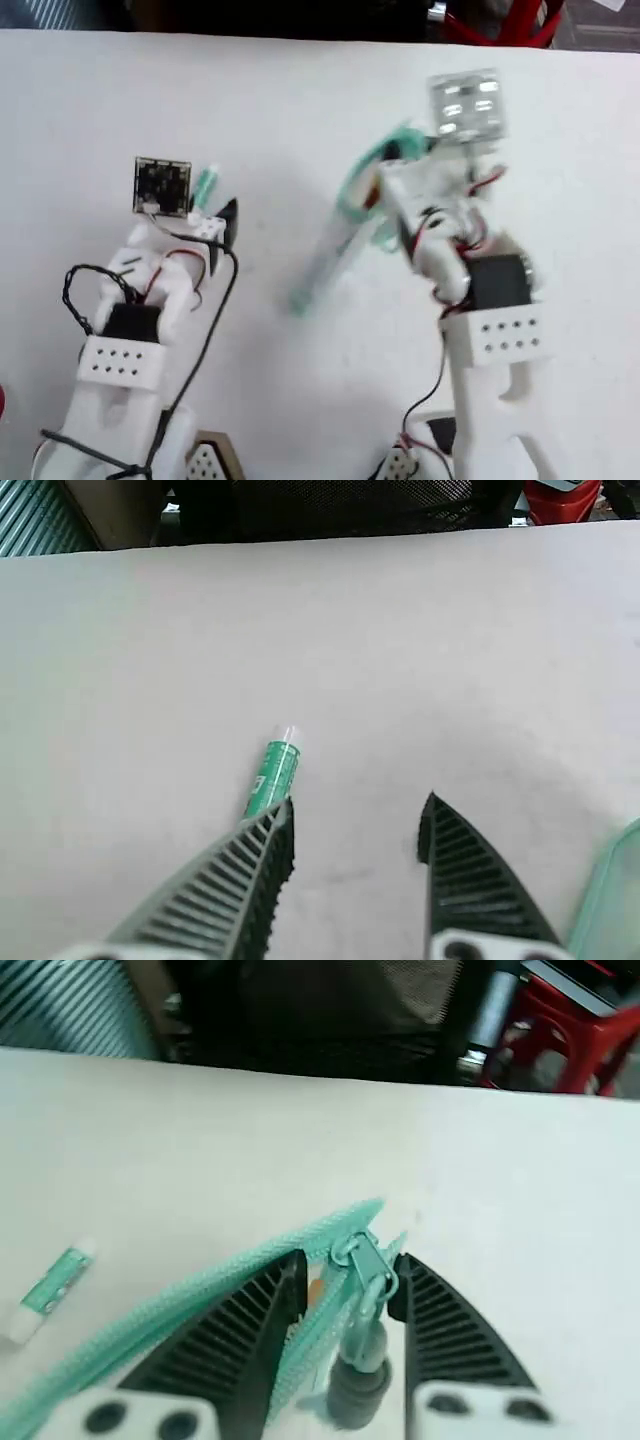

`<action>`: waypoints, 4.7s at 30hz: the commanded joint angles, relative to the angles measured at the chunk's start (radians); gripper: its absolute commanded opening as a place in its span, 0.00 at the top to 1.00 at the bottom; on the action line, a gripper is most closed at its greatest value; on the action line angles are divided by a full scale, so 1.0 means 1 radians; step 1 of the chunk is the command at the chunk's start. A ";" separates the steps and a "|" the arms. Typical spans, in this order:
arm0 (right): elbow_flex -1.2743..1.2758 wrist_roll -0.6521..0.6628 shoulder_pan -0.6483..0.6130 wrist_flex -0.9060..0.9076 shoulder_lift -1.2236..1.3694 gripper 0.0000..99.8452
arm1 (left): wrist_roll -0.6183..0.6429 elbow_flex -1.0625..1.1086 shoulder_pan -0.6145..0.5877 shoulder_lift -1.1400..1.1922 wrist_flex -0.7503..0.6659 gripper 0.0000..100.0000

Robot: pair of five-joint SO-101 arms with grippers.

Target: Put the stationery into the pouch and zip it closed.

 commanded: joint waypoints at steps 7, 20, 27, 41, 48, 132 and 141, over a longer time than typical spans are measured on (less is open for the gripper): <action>0.018 0.078 -0.199 0.077 -0.024 0.87 | 0.009 -0.006 0.004 -0.019 -0.021 0.79; 0.026 -0.008 -0.025 0.007 -0.062 0.87 | 0.009 0.014 0.004 -0.019 -0.051 0.79; 0.040 0.075 -0.140 0.048 -0.082 0.87 | 0.009 0.014 0.008 -0.019 -0.055 0.79; 0.077 -0.123 0.045 -0.019 -0.097 0.87 | 0.009 0.026 0.002 -0.019 -0.063 0.79; 0.167 -0.126 0.016 -0.124 -0.110 0.99 | 0.009 0.069 0.002 -0.019 -0.144 0.79; 0.098 -0.137 -0.053 -0.051 0.027 0.98 | -0.209 -2.854 -0.071 2.087 1.320 0.98; 0.100 -0.137 -0.053 -0.051 0.027 0.98 | -0.043 -2.461 0.024 1.593 1.320 0.98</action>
